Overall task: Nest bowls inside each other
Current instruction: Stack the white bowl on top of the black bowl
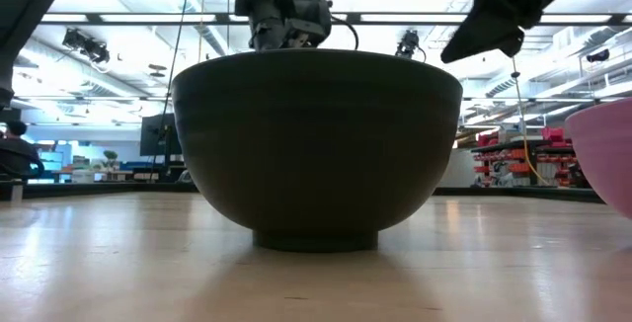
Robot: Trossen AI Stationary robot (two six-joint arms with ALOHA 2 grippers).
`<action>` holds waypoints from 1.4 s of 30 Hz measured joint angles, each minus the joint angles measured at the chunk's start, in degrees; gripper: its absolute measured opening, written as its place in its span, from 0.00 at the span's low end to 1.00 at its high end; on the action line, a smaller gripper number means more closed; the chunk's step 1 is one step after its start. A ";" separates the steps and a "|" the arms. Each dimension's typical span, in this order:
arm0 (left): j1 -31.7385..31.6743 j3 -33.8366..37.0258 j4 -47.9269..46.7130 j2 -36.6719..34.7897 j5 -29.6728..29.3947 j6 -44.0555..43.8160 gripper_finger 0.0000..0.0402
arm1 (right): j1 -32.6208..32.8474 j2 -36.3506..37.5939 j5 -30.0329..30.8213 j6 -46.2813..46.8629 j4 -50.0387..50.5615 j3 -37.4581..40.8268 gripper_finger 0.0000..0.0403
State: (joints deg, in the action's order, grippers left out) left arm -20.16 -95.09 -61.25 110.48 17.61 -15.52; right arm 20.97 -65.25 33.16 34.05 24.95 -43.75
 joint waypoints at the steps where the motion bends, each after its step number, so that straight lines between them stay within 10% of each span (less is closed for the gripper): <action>1: -0.04 0.00 -0.46 0.33 0.05 0.35 0.05 | -0.24 0.02 0.01 -0.87 -1.15 0.00 0.11; 22: -1.41 -2.47 -0.03 -6.93 -7.85 7.28 0.07 | -17.72 -9.23 -12.86 -18.26 -21.85 0.02 0.01; 42: -1.20 -2.49 -4.06 -8.55 -13.88 8.47 0.07 | -16.47 -9.43 -16.89 -18.04 -22.22 -0.81 0.04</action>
State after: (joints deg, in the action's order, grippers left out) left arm -21.37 -97.58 -65.31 101.93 3.73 -7.05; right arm 4.50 -74.69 16.26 16.01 2.73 -44.56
